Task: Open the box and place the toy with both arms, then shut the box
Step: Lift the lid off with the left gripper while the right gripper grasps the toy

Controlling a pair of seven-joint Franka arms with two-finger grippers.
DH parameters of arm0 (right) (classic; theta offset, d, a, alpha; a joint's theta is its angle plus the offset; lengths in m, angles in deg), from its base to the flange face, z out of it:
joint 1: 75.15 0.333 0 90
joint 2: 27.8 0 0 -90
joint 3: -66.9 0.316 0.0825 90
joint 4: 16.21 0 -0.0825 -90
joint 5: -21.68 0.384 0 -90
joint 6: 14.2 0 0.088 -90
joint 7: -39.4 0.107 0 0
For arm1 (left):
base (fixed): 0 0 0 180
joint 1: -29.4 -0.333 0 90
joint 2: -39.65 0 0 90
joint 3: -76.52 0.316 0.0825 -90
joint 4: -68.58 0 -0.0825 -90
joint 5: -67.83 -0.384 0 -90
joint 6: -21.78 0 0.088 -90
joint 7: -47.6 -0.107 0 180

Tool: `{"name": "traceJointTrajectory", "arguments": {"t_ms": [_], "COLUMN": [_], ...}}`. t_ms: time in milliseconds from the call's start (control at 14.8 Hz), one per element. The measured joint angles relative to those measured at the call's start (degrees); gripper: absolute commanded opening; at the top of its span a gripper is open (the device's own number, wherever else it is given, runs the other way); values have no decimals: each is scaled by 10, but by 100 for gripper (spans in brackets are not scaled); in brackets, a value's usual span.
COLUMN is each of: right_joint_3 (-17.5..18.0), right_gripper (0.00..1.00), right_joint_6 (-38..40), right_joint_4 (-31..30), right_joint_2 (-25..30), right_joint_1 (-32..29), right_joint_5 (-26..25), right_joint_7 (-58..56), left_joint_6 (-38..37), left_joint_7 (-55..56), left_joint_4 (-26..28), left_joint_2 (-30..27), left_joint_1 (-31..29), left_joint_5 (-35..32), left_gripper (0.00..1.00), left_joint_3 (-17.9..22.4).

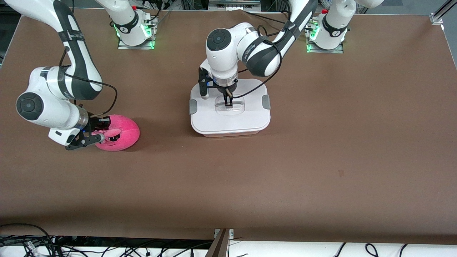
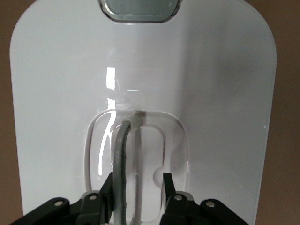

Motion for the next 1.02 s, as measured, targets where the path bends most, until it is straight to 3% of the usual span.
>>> {"name": "traceJointTrajectory", "arguments": {"t_ms": [475,746,1017], "right_joint_3": [6,29,45], "right_gripper": [0,0,0], "right_joint_6": [88,175,193], "right_joint_4": [83,134,155], "right_joint_2": [9,10,10], "right_joint_1": [1,2,17], "right_joint_5": [0,0,0], "right_joint_7": [-132,-220,-297], "left_joint_6": [-21,-87,-182], "left_joint_7": [0,0,0], "left_joint_4": [-18,-66,-119], "left_joint_2": [0,-5,-9], "left_joint_1": [-1,-1,-18], "left_joint_5": [0,0,0], "left_gripper": [0,0,0], "left_joint_3": [2,2,6]}}
